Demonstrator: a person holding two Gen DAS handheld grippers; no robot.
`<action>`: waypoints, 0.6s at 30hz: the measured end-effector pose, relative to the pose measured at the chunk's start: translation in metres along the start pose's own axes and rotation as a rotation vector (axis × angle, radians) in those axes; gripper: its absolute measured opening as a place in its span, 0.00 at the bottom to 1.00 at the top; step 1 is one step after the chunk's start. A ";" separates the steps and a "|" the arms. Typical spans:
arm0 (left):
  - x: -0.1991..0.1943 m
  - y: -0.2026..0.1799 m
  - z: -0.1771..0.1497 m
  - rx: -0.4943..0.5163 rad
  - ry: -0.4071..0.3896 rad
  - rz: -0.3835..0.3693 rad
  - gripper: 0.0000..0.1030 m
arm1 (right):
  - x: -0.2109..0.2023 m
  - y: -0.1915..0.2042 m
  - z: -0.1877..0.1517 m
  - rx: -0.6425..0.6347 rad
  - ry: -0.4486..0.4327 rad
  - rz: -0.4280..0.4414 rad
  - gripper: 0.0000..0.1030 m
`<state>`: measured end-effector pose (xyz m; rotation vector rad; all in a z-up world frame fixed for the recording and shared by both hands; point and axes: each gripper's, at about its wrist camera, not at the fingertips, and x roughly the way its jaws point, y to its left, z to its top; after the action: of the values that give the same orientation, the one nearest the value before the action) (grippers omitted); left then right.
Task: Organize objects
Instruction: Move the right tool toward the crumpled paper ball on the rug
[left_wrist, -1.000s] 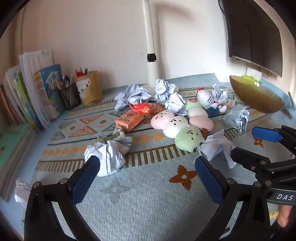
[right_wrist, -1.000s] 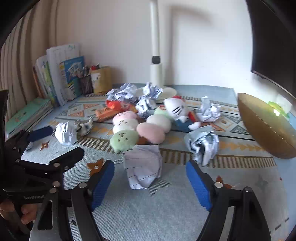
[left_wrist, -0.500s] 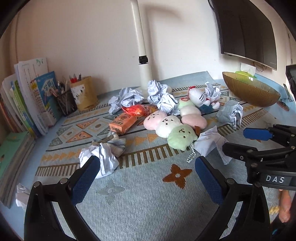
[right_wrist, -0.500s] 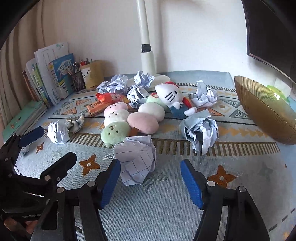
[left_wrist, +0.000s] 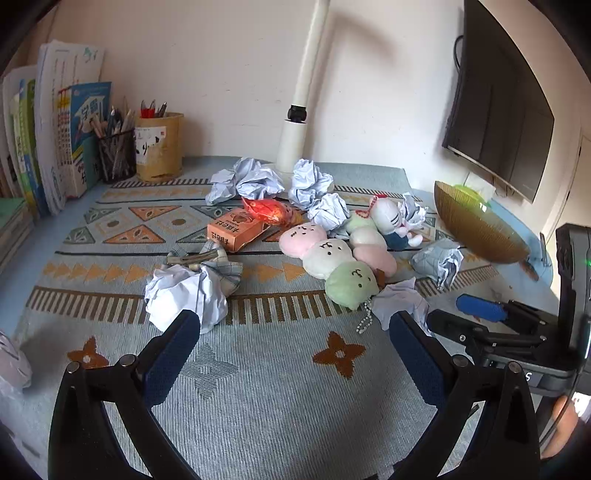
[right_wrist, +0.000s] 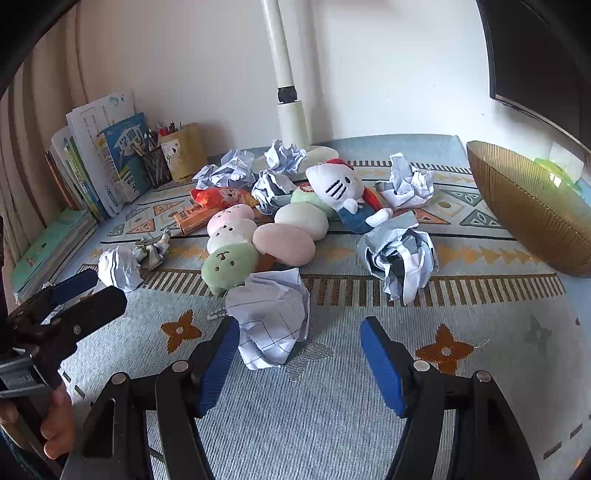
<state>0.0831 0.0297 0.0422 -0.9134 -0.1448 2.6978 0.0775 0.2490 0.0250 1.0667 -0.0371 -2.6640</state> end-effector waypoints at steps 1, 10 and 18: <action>0.000 0.002 0.000 -0.008 -0.003 -0.001 0.99 | 0.000 0.000 0.000 -0.003 0.000 -0.002 0.65; -0.016 0.007 0.002 -0.045 -0.053 0.094 0.99 | -0.005 0.006 0.005 -0.015 -0.023 -0.044 0.65; -0.102 0.086 -0.017 -0.176 -0.137 0.404 0.99 | -0.003 0.084 0.034 -0.046 0.033 0.219 0.64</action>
<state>0.1499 -0.0831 0.0717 -0.8855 -0.2541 3.1659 0.0764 0.1660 0.0620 1.0287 -0.0811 -2.4402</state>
